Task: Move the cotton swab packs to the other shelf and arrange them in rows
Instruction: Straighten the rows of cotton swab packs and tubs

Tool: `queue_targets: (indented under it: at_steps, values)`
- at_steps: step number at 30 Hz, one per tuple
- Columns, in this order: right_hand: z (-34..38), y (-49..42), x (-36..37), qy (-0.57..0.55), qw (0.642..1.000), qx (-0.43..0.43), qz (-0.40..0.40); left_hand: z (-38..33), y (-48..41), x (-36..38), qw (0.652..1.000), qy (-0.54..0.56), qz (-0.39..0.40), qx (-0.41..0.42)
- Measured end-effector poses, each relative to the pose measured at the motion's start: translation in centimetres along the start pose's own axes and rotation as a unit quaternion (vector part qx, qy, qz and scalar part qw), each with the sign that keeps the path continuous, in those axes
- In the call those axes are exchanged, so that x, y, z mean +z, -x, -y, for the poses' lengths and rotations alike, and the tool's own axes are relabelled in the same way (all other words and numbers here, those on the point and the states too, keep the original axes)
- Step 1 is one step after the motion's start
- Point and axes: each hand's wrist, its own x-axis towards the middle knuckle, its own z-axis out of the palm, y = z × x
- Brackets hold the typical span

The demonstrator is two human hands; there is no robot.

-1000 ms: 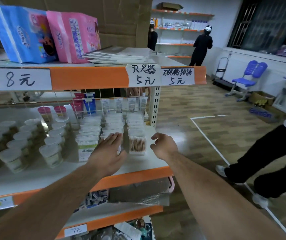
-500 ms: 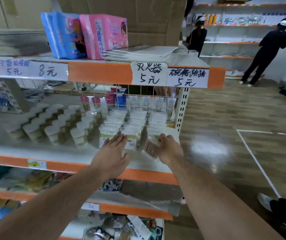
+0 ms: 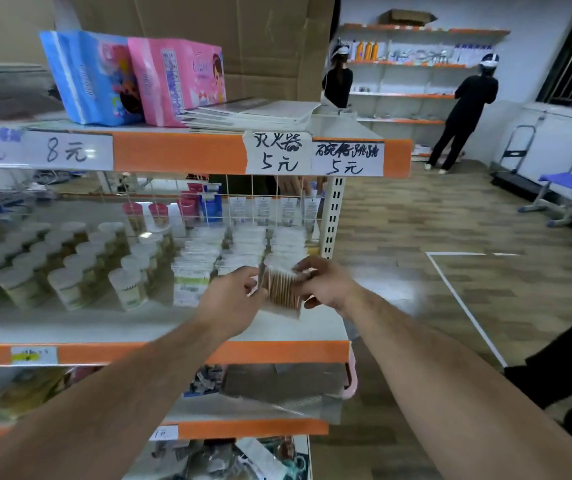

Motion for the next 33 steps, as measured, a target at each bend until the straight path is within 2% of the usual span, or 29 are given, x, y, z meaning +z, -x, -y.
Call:
queue_targets:
  at_steps: [4, 8, 10, 16, 22, 27, 29, 33]
  values:
    - [0.0, 1.0, -0.9, -0.017, 1.000, 0.001, -0.025, -1.0, -0.6, 0.9, 0.999, 0.001, -0.003, 0.033]
    - [-0.2, 1.7, -1.3, -0.018, 0.999, 0.007, -0.045, -1.8, -0.6, 1.3, 0.993, -0.062, -0.022, 0.097]
    - [0.1, 2.0, -1.2, -0.034, 0.998, 0.007, -0.046, -2.3, -0.5, 1.3, 0.992, -0.059, -0.028, 0.106]
    - [1.3, 2.4, -0.5, -0.108, 0.994, -0.006, -0.030, -3.1, -0.3, 0.9, 0.998, -0.005, 0.032, 0.059]
    - [1.8, 2.4, 0.0, -0.120, 0.992, 0.006, -0.022, -3.1, -0.3, 0.4, 0.997, 0.022, 0.042, 0.055]
    - [2.6, 2.5, 0.3, -0.177, 0.984, 0.012, 0.004, -2.9, -0.6, 0.3, 0.997, 0.058, 0.044, 0.020]
    - [2.8, 2.2, 0.4, -0.178, 0.984, 0.003, -0.010, -2.5, -1.2, 0.4, 0.992, 0.114, 0.038, -0.027]
    - [2.4, 1.3, 0.5, -0.112, 0.990, -0.010, -0.088, -2.0, -2.0, -0.1, 0.956, 0.270, 0.072, -0.088]
